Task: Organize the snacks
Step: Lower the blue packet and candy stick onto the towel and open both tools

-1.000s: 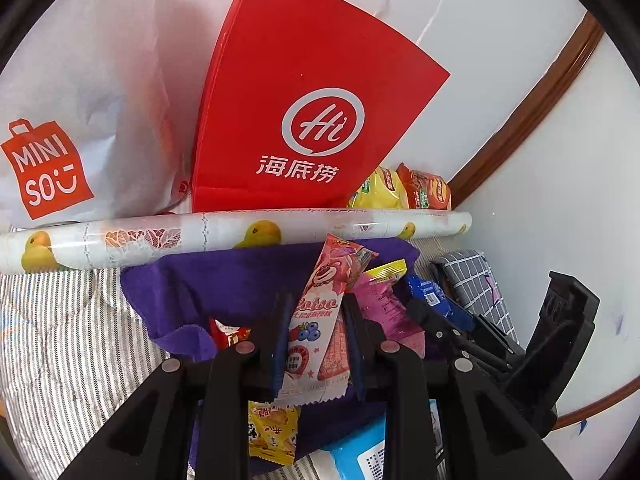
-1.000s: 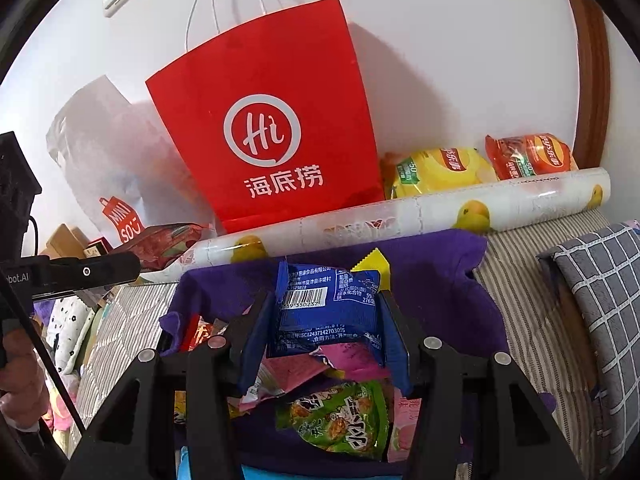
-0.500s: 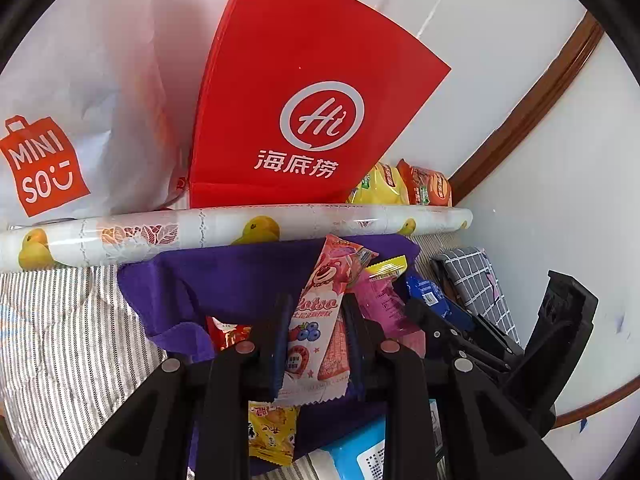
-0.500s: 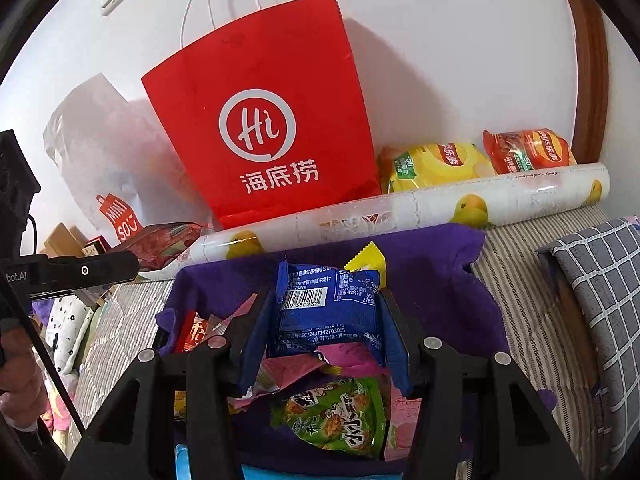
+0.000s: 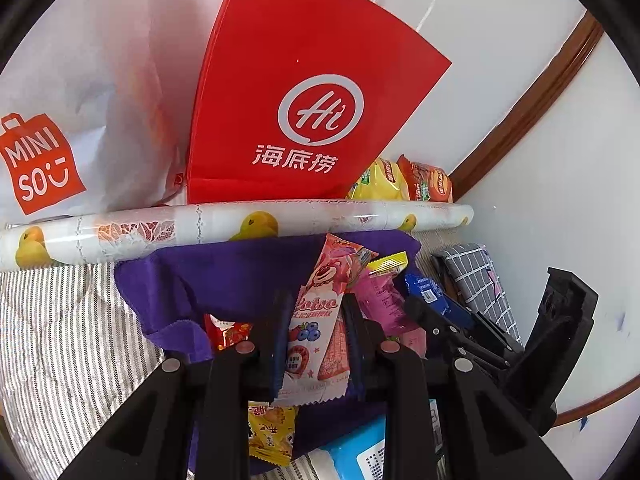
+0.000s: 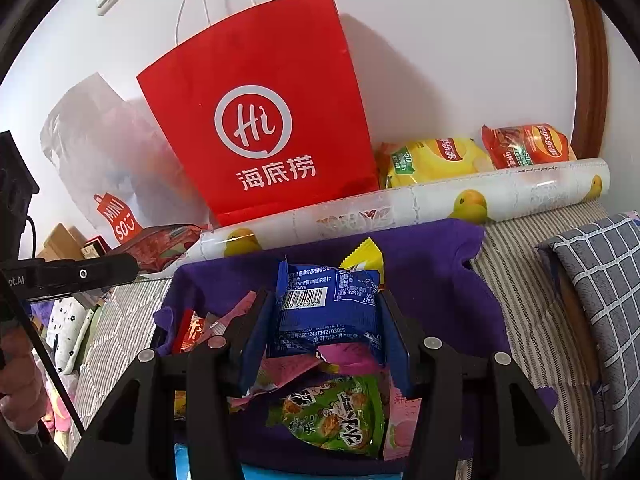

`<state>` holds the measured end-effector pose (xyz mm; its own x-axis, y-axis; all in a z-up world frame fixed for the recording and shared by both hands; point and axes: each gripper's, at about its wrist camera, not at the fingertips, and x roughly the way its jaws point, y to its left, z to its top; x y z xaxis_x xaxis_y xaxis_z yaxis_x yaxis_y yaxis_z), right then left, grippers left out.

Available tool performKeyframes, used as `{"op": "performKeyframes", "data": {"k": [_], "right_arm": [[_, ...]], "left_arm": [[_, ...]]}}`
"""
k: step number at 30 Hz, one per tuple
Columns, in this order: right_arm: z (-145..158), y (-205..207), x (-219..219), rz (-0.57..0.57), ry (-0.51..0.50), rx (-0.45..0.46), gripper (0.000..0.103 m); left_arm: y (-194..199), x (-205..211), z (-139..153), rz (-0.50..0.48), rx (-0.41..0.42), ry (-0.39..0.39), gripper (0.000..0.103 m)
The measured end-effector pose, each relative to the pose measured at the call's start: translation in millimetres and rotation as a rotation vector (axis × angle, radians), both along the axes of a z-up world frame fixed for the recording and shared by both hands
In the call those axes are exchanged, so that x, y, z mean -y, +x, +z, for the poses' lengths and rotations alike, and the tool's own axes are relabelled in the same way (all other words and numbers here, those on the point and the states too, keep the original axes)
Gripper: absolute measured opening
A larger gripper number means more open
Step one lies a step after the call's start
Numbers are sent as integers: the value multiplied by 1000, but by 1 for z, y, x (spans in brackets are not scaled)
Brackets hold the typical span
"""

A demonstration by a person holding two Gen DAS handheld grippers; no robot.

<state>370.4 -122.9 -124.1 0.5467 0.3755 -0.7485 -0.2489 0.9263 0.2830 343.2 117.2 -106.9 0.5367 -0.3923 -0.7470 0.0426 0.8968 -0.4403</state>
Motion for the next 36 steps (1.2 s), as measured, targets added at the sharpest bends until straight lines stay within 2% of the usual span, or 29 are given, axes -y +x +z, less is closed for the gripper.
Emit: {"op": "performKeyframes", "data": {"k": [21, 36], "right_arm": [[-14, 2, -7, 41, -25, -40, 53], [-16, 4, -8, 43, -51, -49, 57]], "left_arm": [[13, 13, -29, -22, -112, 28, 24], [20, 18, -41, -34, -169, 15, 24]]}}
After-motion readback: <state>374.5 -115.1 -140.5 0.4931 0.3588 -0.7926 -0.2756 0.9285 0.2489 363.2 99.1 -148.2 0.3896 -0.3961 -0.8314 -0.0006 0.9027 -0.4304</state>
